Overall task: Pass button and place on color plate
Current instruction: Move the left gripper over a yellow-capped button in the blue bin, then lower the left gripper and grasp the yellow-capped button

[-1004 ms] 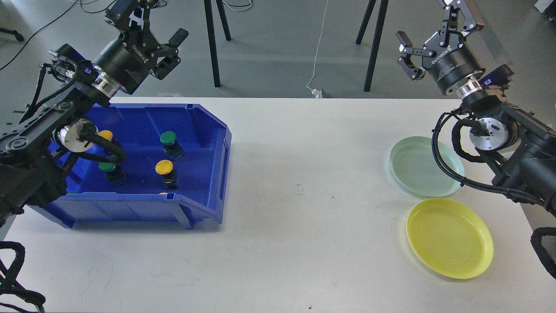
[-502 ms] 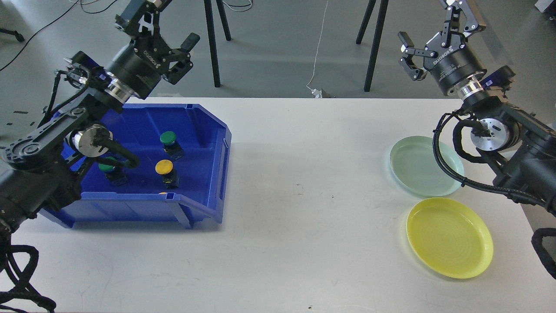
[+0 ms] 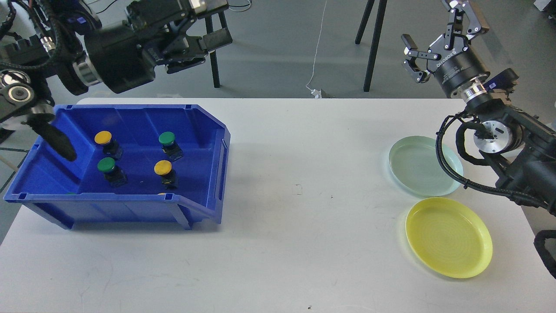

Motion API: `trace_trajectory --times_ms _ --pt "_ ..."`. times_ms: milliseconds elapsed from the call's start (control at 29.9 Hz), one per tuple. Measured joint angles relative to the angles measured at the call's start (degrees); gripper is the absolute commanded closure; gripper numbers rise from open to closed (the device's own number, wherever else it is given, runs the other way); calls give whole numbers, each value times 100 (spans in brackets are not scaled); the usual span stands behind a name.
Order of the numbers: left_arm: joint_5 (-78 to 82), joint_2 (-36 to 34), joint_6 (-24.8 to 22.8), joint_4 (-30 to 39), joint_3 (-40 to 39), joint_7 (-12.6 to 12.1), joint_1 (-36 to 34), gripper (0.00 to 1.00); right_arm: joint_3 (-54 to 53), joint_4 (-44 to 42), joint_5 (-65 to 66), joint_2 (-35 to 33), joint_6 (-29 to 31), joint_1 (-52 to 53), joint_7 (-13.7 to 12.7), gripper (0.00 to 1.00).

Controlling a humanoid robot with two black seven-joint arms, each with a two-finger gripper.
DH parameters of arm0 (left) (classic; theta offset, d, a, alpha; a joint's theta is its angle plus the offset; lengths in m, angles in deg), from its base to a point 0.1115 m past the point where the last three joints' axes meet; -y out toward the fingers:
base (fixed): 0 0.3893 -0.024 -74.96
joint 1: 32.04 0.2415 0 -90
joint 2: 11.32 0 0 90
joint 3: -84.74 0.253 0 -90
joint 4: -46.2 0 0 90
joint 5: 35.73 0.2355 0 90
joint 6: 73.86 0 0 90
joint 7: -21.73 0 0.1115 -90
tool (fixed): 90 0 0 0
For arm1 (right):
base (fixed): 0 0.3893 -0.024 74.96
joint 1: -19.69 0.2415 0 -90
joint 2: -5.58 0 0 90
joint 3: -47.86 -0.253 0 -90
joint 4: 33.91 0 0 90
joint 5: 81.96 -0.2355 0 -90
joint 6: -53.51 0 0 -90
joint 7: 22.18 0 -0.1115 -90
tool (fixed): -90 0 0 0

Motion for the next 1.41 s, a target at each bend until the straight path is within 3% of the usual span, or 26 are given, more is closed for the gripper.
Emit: trace_trajectory --times_ms 234,368,569,770,1104,1405 --pt "2372 -448 0 -66 2439 1 -1630 0 -3 -32 -18 32 0 -112 -1 1" --pt "2865 -266 0 -486 3153 1 -2060 0 8 -49 -19 42 0 -123 -1 1" --pt "2981 285 0 -1404 3285 1 -2158 0 22 -57 -13 43 0 -127 -1 1" --pt "3148 672 1 -1519 3334 1 -1730 0 23 -64 -10 27 0 -190 -1 1" --pt "3745 756 1 -1555 3323 0 -976 1 23 -68 -10 36 0 -276 -1 1" --pt "3789 1030 1 -2106 3338 -1 -680 1 23 -65 -12 43 0 -288 0 1"
